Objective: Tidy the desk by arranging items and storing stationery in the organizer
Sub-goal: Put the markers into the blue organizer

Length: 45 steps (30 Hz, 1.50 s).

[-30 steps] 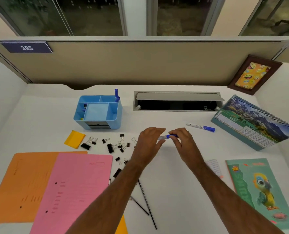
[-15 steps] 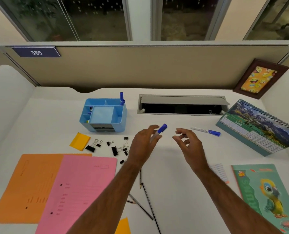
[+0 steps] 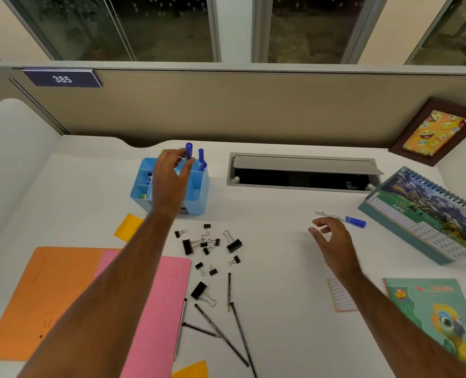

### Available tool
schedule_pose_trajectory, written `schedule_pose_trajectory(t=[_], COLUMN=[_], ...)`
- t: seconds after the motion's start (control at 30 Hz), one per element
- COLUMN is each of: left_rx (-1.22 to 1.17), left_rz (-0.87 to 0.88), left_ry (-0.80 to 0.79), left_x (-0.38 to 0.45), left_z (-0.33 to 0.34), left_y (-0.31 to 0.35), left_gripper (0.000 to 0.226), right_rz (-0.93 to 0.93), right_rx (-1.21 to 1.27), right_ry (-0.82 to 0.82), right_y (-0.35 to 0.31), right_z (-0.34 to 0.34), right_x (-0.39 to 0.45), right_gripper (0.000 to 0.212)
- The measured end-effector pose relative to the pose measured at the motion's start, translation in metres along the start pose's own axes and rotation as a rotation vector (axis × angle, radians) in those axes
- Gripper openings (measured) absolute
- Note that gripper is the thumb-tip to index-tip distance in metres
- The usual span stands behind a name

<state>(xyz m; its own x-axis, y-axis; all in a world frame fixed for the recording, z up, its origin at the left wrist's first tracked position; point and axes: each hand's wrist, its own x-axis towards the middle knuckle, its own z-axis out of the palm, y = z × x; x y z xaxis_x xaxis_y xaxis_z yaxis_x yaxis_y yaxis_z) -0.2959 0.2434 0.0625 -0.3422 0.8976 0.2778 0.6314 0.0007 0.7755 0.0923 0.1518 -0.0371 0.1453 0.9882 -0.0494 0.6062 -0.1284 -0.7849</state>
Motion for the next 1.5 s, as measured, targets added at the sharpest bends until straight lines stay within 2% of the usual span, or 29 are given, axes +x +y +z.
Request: schedule_pose_trajectory(t=[0.13,0.27,0.37,0.63,0.8,0.97,1.17,1.33,1.5], left_rx=[0.071,0.157,0.214,0.435,0.33,0.246,0.161,0.047,0.011], left_rz=[-0.011,-0.025,-0.032,0.001,-0.043,-0.041,-0.025,0.017,0.06], left_ry=[-0.016,-0.053,-0.115,-0.261,-0.232,-0.173,-0.158,-0.206,-0.278], left_x=[0.031,0.042,0.042,0.04,0.033,0.021,-0.014,-0.063,-0.106], left_z=[-0.003,0.006,0.016,0.032,0.032,0.032,0.039,0.049,0.059], left_y=[-0.02,-0.031,-0.033,-0.045,-0.043,-0.033,-0.018,-0.001,0.007], left_gripper=[0.026,0.028,0.029,0.033,0.037,0.037,0.036,0.036,0.032], right_rz=[0.053,0.021,-0.005,0.028,0.066,0.081,0.092,0.041,0.059], right_rx=[-0.103,-0.286,-0.418,-0.586,-0.699,-0.757,-0.713,-0.738,-0.675], right_ry=[0.002,0.008,0.026,0.065,0.039,-0.012,0.009,-0.022,-0.063], right_y=[0.012,0.024,0.026,0.038,0.047,0.051,0.048,0.046,0.044], right_z=[-0.007,-0.013,-0.017,-0.023,-0.029,-0.035,-0.031,-0.031,-0.031], right_x=[0.01,0.021,0.024,0.026,0.031,0.036,0.028,0.019,0.011], right_gripper=[0.023,0.028,0.032,0.05,0.056,0.051,0.032,0.017,0.016])
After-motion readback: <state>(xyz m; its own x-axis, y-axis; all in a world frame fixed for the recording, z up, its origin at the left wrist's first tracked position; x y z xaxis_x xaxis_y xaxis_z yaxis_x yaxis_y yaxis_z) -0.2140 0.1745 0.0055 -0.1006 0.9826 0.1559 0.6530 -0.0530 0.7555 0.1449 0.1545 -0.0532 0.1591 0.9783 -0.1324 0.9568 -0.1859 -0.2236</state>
